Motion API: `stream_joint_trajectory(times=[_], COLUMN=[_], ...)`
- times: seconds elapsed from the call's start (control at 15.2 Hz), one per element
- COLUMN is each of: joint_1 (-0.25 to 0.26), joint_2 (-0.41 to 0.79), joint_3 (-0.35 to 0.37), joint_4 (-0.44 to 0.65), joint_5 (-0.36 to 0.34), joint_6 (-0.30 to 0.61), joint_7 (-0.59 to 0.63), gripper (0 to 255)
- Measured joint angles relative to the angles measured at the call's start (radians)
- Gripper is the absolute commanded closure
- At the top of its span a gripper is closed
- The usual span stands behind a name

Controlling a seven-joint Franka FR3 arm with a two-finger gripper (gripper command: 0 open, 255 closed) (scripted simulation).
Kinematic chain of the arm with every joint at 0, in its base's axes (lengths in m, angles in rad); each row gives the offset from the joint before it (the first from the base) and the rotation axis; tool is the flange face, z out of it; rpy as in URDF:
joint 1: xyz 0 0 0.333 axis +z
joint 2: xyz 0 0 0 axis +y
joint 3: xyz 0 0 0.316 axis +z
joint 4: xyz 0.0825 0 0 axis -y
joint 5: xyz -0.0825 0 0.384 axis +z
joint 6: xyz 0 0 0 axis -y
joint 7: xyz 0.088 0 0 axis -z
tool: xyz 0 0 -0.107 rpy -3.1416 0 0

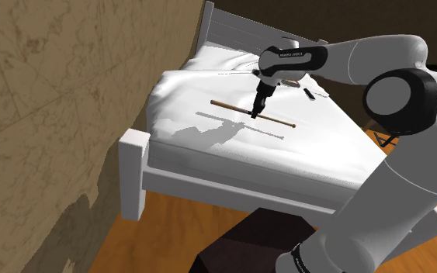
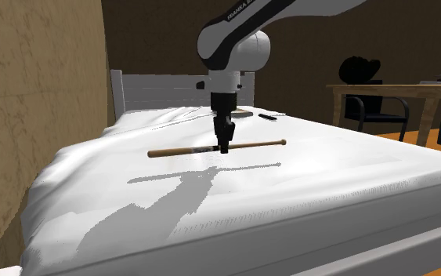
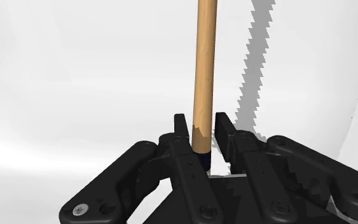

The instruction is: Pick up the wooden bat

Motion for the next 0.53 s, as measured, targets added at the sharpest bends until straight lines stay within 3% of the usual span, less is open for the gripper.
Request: stream_joint_trajectory(times=[0.53], joint_1=[0.0], joint_2=[-0.02], joint_3=[-0.002], joint_4=[0.082], joint_5=[-0.011], joint_6=[-0.1], joint_7=[0.007], gripper=[255])
